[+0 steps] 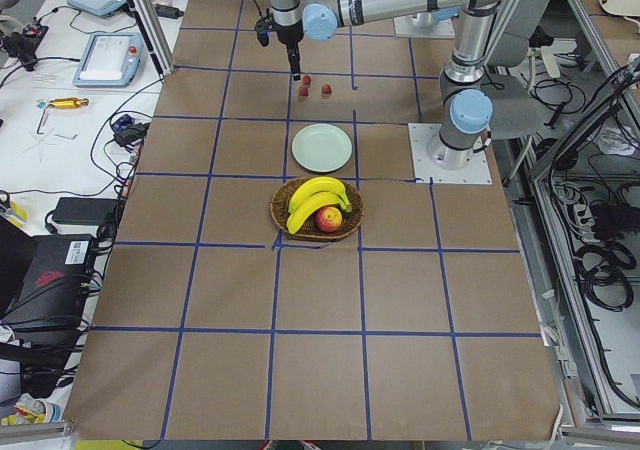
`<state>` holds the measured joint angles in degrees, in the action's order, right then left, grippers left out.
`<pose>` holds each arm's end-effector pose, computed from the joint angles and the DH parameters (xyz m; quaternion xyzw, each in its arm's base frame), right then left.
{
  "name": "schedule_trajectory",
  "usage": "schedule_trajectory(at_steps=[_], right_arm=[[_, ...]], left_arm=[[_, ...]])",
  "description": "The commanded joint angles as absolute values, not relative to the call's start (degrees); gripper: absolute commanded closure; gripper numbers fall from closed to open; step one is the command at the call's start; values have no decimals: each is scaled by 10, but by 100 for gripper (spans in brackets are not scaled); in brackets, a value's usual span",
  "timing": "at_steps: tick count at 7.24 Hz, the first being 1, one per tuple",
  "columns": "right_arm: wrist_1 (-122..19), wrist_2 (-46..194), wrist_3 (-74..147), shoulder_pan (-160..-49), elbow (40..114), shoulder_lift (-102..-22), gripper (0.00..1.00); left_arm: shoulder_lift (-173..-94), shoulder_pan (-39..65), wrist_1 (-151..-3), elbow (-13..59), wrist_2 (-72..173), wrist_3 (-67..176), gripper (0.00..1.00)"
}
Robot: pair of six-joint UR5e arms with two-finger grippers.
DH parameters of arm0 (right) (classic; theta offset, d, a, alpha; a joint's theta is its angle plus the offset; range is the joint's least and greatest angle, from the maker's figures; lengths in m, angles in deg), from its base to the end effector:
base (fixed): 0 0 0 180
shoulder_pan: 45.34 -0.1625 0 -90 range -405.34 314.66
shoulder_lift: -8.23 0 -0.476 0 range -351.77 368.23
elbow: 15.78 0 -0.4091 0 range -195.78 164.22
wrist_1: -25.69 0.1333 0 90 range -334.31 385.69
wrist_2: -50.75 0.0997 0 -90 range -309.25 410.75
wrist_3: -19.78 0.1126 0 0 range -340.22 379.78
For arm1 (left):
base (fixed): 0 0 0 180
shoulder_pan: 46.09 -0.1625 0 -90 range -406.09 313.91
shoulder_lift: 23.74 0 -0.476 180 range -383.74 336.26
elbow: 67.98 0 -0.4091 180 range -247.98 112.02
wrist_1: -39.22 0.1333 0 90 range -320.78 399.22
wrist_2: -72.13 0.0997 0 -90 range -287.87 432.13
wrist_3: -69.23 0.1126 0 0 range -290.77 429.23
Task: Collect all strawberries into plate
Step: 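Raise the right arm away while the left arm reaches toward the strawberries, then lower the left gripper onto a green-topped strawberry and grasp it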
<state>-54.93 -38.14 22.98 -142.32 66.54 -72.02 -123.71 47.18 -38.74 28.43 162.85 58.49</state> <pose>0.2031 -0.5442 0.4867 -0.0318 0.9945 0.1002 0.0008 -0.1639 -0.5574 0.3961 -0.0649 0.9972 0.0368 0.0108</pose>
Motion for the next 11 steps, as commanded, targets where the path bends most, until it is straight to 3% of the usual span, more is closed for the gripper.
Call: schedule_trajectory(at_steps=[1, 10, 11], right_arm=[[-548, -390, 214, -1386, 666, -733, 0], [-548, -390, 200, -1381, 679, -736, 0], [-548, -390, 200, -1381, 680, -735, 0]], left_arm=[[-1262, 496, -331, 297, 1622, 583, 0], [-1395, 545, -291, 299, 1561, 691, 2], [-1410, 545, -289, 299, 1561, 696, 6]])
